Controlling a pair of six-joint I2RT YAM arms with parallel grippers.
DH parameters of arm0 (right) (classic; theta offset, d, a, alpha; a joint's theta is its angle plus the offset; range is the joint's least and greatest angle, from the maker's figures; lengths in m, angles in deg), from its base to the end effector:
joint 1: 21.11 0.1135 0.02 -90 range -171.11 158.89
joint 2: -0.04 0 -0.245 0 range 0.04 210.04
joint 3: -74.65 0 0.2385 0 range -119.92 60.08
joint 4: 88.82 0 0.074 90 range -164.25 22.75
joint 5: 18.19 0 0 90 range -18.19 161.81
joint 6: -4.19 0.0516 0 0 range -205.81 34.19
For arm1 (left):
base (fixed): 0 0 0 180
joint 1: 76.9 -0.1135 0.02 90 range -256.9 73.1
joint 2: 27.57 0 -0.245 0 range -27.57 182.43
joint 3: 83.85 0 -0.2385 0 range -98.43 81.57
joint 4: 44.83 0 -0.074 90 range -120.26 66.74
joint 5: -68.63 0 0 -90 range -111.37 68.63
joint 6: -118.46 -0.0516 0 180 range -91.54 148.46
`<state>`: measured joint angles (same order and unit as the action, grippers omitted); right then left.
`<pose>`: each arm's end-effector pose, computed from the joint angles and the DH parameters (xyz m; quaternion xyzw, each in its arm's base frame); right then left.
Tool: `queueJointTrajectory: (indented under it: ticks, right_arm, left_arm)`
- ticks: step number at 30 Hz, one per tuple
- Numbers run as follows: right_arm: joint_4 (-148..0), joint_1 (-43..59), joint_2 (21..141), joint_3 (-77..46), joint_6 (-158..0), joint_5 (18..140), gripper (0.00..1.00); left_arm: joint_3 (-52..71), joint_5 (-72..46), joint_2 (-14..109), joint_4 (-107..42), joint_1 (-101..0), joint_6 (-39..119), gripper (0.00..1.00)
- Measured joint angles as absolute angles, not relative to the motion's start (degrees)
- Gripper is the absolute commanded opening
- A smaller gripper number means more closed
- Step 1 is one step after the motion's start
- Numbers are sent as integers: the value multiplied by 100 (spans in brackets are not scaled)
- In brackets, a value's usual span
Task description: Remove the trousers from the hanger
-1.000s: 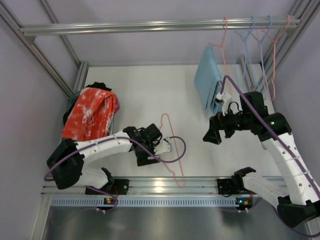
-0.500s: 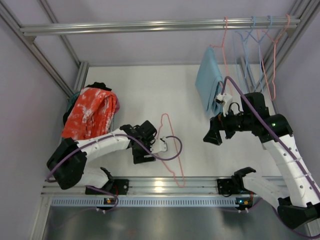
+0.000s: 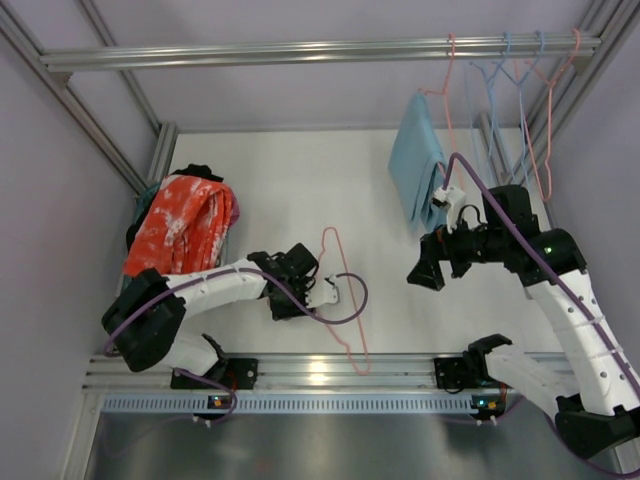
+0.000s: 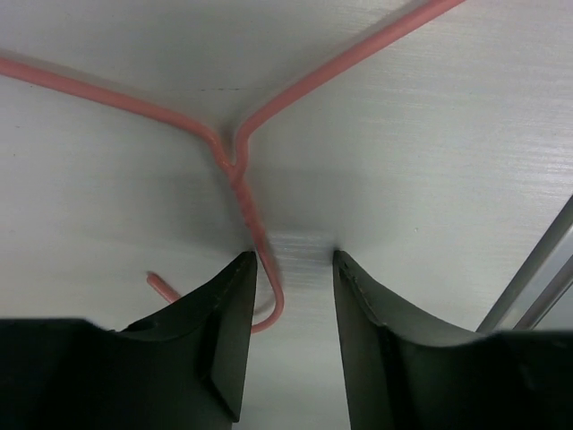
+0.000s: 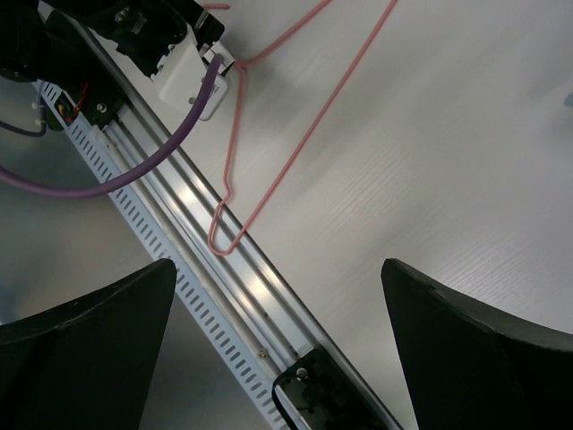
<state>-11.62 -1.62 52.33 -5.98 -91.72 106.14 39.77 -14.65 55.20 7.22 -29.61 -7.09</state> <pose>0.1381 0.0797 0.3327 -0.2978 0.8499 0.3141 0.3007 0.1502 -0.1716 0.1278 0.6615 0.7409 -0.0683 0.0940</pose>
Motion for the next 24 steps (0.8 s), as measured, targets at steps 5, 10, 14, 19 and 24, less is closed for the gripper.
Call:
queueJointTrajectory:
  ticks: [5,10,14,19,24]
  right_arm:
    - [-1162,-162,5211,-598,-9170,10607,99]
    - [-1190,-162,5187,-515,-9165,10625,99]
    - [-1210,-160,5159,-349,-9102,10677,98]
    - [-1374,-142,5159,-238,-8892,10810,97]
    - [-2010,-70,5204,145,-8400,11090,95]
  left_arm:
    - [4176,-1574,5310,645,-2690,-497,13]
    - [4222,-1646,5268,582,-2613,-405,0]
    - [4187,-1699,5281,542,-2613,-272,0]
    - [4054,-1815,5281,582,-2613,-121,0]
    - [3772,-1979,5279,794,-2642,-92,0]
